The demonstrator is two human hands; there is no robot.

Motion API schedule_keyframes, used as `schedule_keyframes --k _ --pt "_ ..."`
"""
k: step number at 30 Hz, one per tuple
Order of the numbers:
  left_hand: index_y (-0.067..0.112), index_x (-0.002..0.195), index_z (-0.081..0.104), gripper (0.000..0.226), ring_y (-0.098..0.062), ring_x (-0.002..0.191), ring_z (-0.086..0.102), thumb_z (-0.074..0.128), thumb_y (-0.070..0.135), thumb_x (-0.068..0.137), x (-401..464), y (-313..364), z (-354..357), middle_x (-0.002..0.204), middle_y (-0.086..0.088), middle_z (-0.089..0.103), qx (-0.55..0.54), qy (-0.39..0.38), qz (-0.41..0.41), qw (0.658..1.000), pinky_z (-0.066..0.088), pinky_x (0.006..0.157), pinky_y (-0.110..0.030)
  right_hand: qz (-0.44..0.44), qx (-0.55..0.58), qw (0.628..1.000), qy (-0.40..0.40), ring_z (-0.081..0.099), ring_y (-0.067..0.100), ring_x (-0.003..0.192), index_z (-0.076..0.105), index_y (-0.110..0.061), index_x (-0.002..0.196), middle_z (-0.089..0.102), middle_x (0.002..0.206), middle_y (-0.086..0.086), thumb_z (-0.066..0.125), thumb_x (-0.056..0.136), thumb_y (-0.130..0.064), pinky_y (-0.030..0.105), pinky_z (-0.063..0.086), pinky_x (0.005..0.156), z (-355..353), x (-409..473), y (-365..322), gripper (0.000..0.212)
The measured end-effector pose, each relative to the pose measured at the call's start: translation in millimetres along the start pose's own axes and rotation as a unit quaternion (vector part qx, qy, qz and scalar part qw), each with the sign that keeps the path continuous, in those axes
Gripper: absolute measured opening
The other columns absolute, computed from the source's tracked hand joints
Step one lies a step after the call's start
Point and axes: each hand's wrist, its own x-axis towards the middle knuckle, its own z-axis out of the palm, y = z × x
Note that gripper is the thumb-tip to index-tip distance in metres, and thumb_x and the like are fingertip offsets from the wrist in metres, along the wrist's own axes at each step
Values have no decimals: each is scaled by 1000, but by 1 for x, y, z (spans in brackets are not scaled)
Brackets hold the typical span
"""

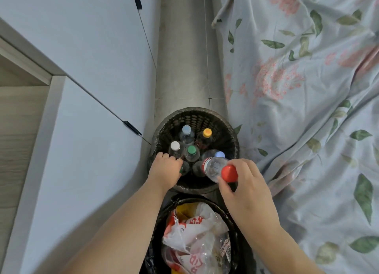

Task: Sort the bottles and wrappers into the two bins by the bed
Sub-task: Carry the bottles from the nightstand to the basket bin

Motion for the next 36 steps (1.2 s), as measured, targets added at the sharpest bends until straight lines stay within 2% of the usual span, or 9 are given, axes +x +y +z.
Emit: schedule_keyframes --k 5,10,16,20,24,30,36 --pt "22 117 58 29 -25 106 55 56 34 91 6 -10 -4 109 -2 67 8 -16 12 1000 32 102 -40 -48 7 997 -57 50 7 96 54 -25 114 49 109 -14 66 87 -33 16 41 82 9 -6 -14 31" --pt "24 115 57 24 -24 106 53 54 27 91 16 -19 -8 109 -2 65 7 -44 21 999 30 103 -38 -33 -19 992 -119 50 9 107 47 -24 127 47 122 -10 54 95 -32 17 42 89 33 9 -11 33" --pt "23 116 57 26 -26 107 54 52 32 93 17 -21 -4 110 -4 66 25 -47 37 998 31 104 -39 -31 -104 978 -180 58 14 96 45 -18 125 43 124 1 54 95 -17 22 51 83 66 32 -5 31" --pt "23 115 57 25 -27 105 54 54 30 91 22 -14 -1 109 -6 66 28 -61 23 997 33 96 -39 -11 -114 977 -180 61 15 90 46 -18 117 42 121 1 60 91 -16 25 55 76 84 42 1 29" --pt "22 114 57 26 -28 103 55 56 21 88 28 -10 -2 104 -7 67 34 -53 1 998 34 95 -39 -4 -129 971 -200 58 16 93 47 -18 114 44 119 2 63 89 -14 25 53 77 99 51 10 31" --pt "24 112 60 24 -26 99 56 56 30 89 27 -15 10 97 -5 69 16 -1 -12 1000 35 93 -36 -23 -128 975 -180 60 22 97 47 -15 117 44 122 4 61 91 -19 30 52 77 123 78 14 30" --pt "22 110 60 22 -26 98 57 54 31 91 27 -12 11 97 -4 69 30 5 -16 999 35 93 -36 -18 -101 972 -211 60 27 100 44 -14 121 42 126 6 60 90 -18 33 51 77 138 85 9 35"
